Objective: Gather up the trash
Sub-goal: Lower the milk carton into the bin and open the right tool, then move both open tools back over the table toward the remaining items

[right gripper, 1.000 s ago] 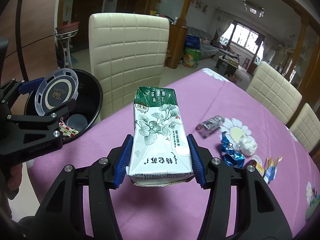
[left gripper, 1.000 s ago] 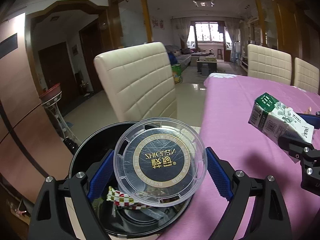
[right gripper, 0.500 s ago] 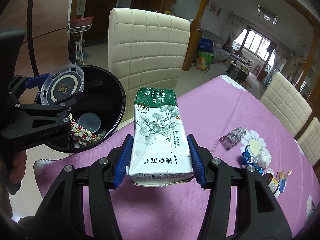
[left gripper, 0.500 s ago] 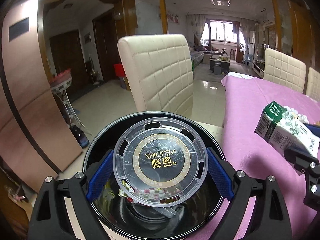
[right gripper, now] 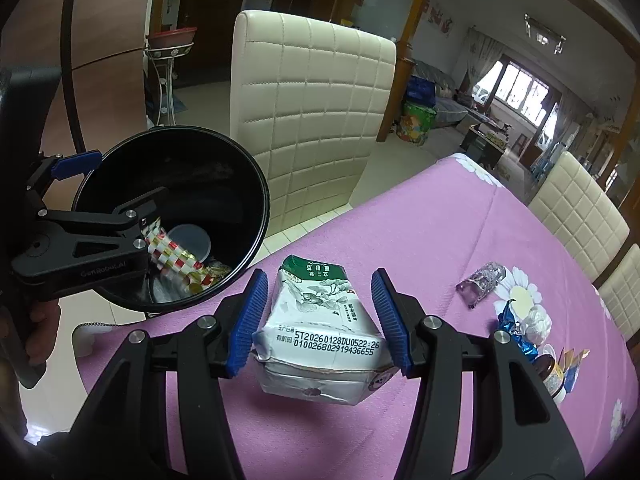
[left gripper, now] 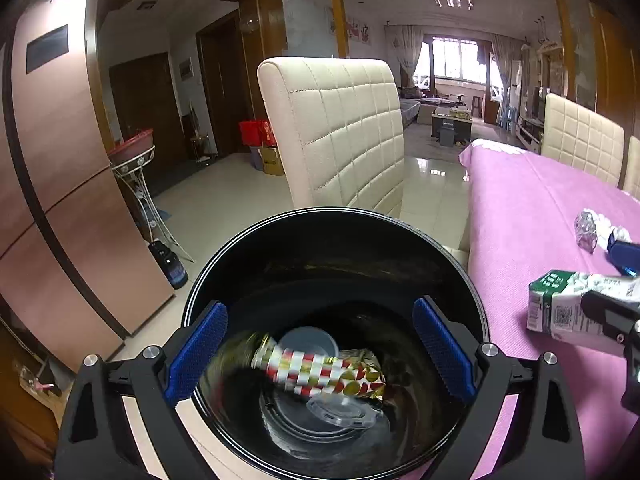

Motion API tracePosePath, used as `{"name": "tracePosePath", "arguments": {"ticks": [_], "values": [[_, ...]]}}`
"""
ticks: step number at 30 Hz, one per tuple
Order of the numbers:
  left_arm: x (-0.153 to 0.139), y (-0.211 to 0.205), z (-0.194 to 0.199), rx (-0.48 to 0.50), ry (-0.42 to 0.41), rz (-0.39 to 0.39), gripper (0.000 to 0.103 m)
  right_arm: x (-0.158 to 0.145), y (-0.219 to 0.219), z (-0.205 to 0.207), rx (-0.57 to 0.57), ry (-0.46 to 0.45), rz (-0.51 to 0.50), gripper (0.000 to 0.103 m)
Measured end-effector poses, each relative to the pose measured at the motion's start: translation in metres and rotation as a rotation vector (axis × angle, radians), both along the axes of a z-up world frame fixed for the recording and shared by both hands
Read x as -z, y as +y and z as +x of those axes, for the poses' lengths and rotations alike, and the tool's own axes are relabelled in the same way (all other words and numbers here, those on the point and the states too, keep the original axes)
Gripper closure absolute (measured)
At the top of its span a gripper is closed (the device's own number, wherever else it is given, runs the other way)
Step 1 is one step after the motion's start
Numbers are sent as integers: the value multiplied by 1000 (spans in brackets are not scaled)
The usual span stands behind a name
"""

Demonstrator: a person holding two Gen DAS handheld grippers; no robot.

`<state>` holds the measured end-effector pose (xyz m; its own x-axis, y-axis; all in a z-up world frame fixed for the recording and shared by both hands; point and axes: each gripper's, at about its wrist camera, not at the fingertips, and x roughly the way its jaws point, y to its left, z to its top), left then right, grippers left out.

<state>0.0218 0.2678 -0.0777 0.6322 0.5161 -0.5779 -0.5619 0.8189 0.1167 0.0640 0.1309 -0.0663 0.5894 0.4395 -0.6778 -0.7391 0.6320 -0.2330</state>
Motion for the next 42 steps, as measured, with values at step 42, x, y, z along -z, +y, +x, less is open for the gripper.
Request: {"name": "tracePosePath", "arguments": {"ticks": [42], "values": [[6,35,-40,-92,-32,-43,11,1,65,-7,-140,77,46,79]]}}
